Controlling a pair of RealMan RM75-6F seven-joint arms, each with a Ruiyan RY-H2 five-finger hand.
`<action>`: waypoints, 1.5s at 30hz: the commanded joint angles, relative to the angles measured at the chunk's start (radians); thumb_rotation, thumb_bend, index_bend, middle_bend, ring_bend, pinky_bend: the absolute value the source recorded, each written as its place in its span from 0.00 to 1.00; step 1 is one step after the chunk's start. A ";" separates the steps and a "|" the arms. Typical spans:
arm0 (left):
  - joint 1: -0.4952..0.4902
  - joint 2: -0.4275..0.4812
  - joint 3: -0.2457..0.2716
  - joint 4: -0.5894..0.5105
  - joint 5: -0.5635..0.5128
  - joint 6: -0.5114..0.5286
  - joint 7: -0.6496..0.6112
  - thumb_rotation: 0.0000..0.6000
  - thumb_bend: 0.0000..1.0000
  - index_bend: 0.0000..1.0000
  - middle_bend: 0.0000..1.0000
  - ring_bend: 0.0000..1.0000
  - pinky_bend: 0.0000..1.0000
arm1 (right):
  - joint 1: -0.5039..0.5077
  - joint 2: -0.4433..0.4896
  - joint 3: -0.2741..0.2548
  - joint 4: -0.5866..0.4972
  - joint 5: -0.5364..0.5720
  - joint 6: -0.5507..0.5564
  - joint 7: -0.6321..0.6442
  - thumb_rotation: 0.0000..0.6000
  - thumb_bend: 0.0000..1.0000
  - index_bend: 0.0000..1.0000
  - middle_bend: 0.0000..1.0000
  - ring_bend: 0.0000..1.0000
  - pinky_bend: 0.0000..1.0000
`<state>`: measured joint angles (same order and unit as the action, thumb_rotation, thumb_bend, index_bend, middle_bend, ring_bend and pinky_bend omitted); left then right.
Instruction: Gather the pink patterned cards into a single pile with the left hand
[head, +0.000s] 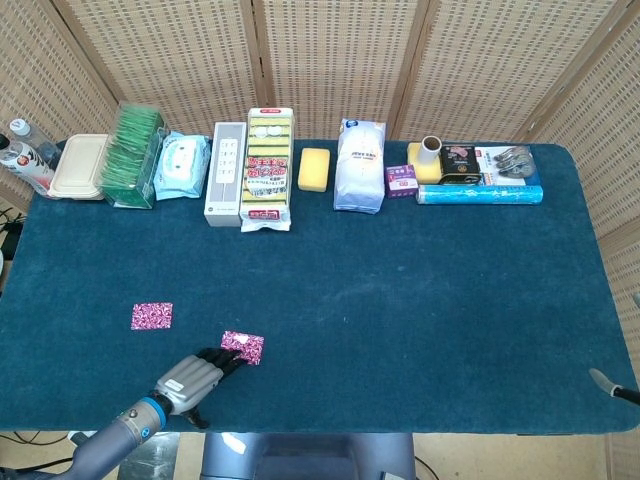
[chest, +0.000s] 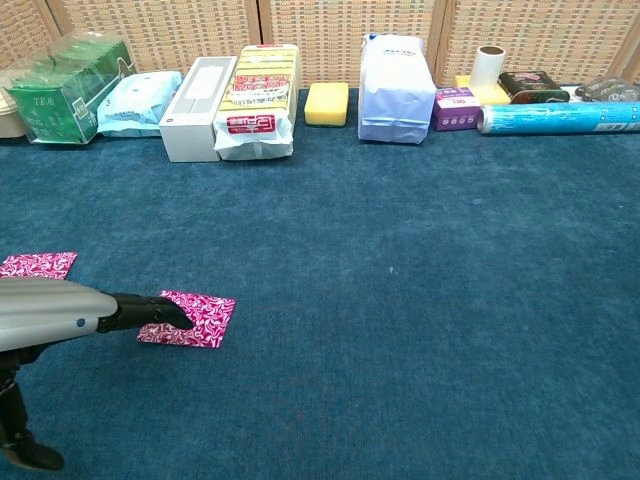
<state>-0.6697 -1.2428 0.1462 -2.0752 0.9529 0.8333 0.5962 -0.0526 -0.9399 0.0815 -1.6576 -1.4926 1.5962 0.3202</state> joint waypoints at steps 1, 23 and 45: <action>-0.040 -0.041 -0.003 0.002 -0.082 0.028 0.052 1.00 0.06 0.00 0.00 0.00 0.07 | -0.001 0.001 0.001 0.002 0.000 0.002 0.005 1.00 0.00 0.04 0.00 0.00 0.00; -0.197 -0.119 -0.028 0.048 -0.383 0.129 0.163 1.00 0.06 0.00 0.00 0.00 0.07 | 0.000 0.001 0.002 0.001 0.004 -0.003 0.000 1.00 0.00 0.04 0.00 0.00 0.00; -0.229 -0.027 -0.051 0.129 -0.424 0.076 0.032 1.00 0.06 0.00 0.00 0.00 0.07 | 0.003 -0.003 0.004 -0.006 0.009 -0.009 -0.022 1.00 0.00 0.04 0.00 0.00 0.00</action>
<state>-0.9076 -1.2910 0.0989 -1.9286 0.5000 0.9206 0.6543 -0.0495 -0.9433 0.0853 -1.6633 -1.4839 1.5868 0.2987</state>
